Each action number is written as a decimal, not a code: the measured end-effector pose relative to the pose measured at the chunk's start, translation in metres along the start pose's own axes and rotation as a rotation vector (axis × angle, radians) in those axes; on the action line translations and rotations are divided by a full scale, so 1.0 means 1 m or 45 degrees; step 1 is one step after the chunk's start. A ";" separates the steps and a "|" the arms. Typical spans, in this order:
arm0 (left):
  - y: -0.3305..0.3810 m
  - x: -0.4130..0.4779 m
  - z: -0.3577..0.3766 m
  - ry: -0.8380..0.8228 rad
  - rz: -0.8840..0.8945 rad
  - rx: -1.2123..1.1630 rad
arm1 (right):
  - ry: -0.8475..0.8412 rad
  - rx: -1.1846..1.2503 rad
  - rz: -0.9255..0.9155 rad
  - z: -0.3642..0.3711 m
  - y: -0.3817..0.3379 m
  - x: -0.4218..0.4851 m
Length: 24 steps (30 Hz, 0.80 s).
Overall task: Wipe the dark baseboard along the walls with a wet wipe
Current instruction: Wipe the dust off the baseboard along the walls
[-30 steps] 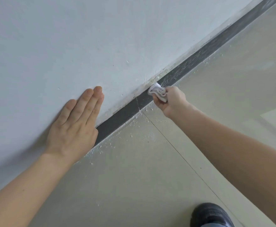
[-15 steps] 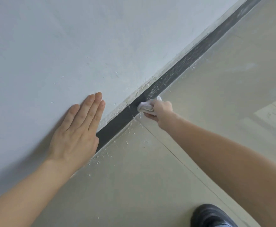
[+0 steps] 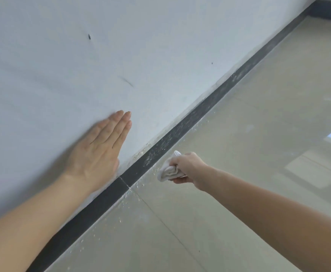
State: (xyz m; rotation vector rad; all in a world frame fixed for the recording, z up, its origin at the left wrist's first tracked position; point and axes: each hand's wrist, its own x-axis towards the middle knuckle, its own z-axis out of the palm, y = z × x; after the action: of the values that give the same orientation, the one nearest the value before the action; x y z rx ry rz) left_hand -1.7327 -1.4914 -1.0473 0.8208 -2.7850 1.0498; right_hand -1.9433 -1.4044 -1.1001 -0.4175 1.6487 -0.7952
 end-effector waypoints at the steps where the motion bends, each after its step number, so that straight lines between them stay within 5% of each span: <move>1: -0.002 0.009 -0.002 0.003 -0.012 -0.005 | -0.022 -0.038 0.022 -0.003 -0.008 0.002; 15: 0.000 0.059 -0.025 -0.103 -0.053 -0.043 | -0.249 -0.334 0.168 -0.031 -0.082 0.033; 24: -0.004 0.054 -0.016 -0.068 0.073 0.210 | -0.532 -1.158 -0.098 0.002 -0.113 0.052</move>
State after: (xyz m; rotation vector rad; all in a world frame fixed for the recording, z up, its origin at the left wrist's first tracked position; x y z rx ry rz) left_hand -1.7794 -1.5090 -1.0203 0.8006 -2.8109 1.3009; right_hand -1.9707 -1.5183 -1.0583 -1.1959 1.5153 0.0549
